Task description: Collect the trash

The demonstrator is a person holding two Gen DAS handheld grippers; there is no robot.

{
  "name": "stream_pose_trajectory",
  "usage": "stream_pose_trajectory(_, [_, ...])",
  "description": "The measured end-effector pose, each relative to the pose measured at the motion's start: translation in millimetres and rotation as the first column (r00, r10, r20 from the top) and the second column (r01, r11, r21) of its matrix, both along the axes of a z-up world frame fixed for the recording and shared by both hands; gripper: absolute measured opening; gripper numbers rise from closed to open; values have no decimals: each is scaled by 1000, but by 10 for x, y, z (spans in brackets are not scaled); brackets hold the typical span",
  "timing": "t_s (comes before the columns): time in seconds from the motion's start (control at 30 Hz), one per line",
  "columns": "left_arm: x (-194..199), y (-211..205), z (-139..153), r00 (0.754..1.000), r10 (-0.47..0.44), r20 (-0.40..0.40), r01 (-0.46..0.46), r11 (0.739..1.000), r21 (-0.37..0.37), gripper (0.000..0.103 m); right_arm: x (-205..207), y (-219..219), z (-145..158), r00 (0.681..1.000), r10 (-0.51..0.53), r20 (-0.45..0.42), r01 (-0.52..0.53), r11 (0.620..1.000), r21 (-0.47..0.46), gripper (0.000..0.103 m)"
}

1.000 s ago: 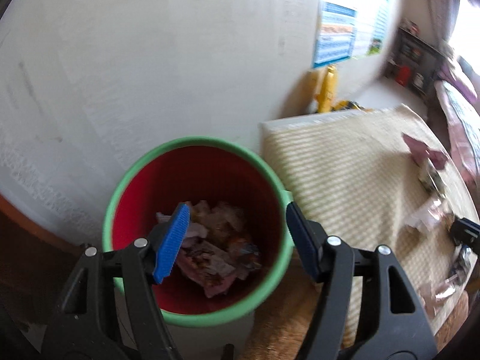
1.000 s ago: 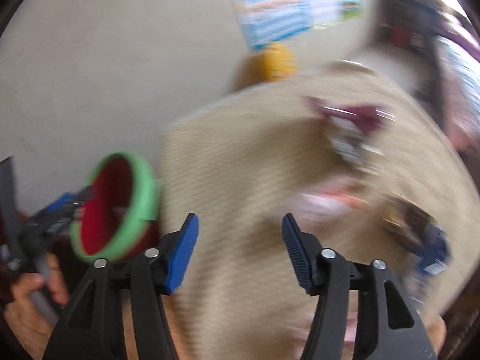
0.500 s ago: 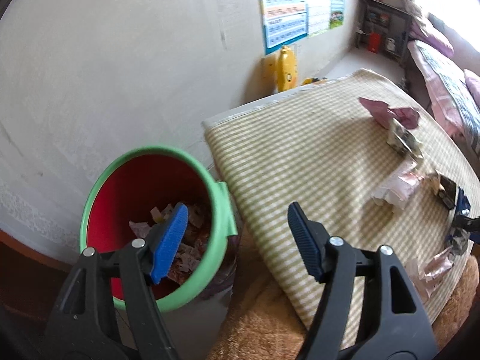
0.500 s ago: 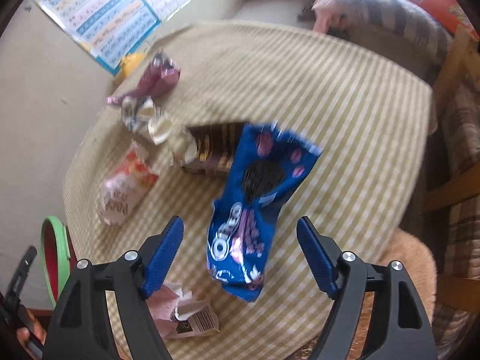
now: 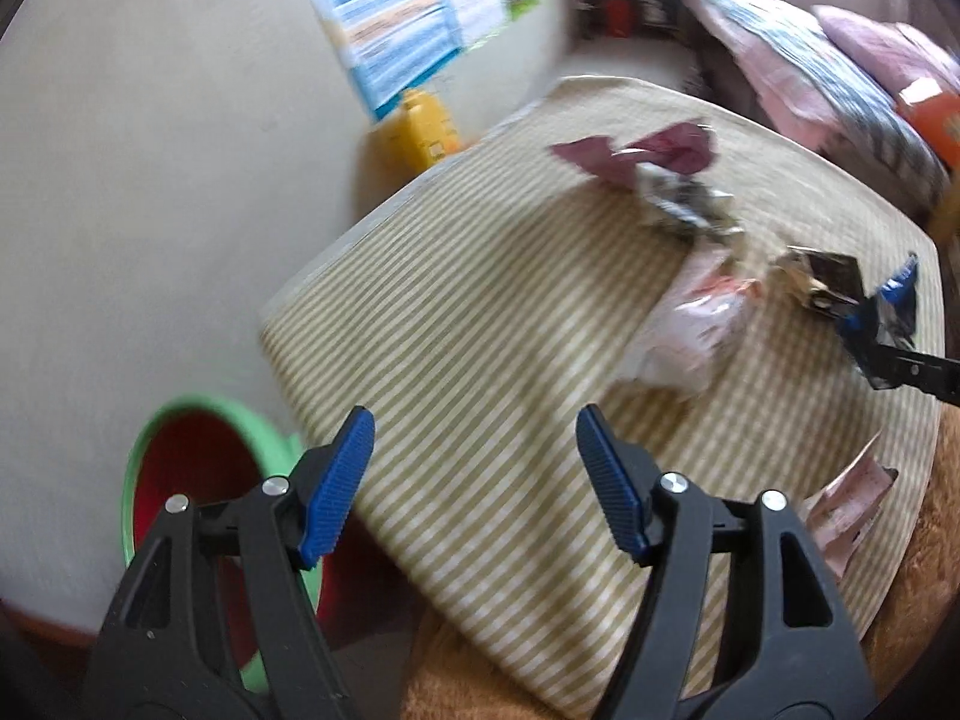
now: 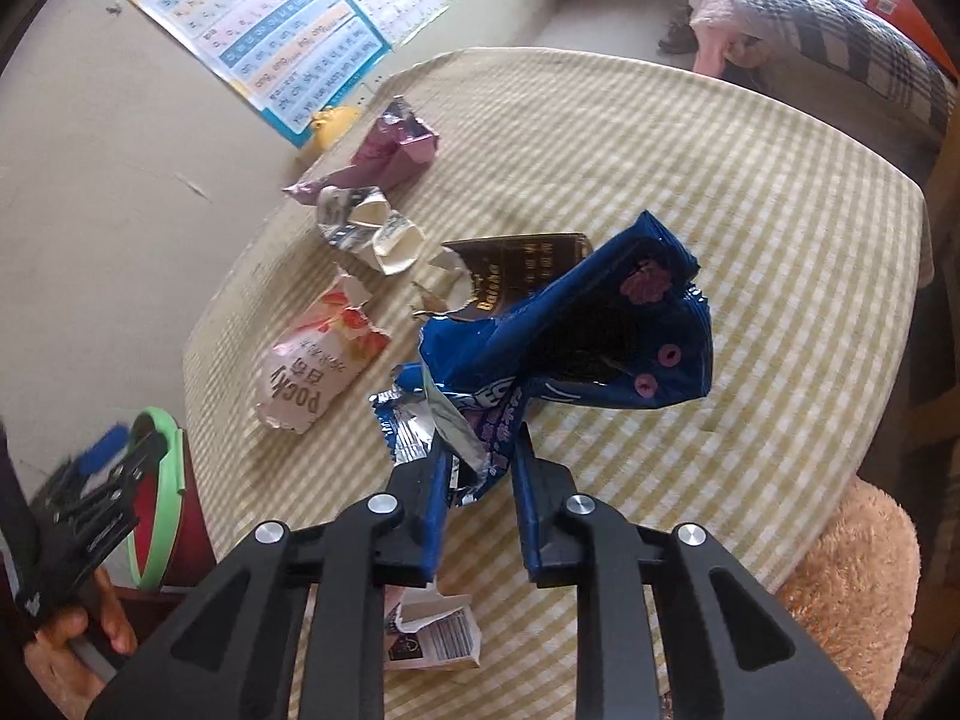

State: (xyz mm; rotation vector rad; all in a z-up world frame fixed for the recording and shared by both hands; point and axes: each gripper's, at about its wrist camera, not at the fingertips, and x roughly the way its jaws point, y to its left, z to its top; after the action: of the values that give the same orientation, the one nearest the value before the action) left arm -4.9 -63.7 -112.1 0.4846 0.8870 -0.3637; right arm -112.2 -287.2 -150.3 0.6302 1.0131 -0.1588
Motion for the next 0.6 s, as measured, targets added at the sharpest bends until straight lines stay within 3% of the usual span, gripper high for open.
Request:
stream_pose_trajectory(0.1, [35, -295, 34, 996, -92, 17, 92, 996, 6, 70, 16, 51, 53, 1000, 24, 17, -24, 1000, -19, 16])
stream_pose_trajectory(0.23, [209, -701, -154, 983, -165, -76, 164, 986, -7, 70, 6, 81, 118, 998, 40, 38, -39, 999, -28, 16])
stream_pose_trajectory(0.37, [327, -939, -402, 972, -171, -162, 174, 985, 7, 71, -36, 36, 123, 999, 33, 38, -33, 999, -12, 17])
stream_pose_trajectory(0.6, [386, -1143, -403, 966, -173, -194, 177, 984, 8, 71, -77, -23, 24, 1000, 28, -3, -28, 999, 33, 29])
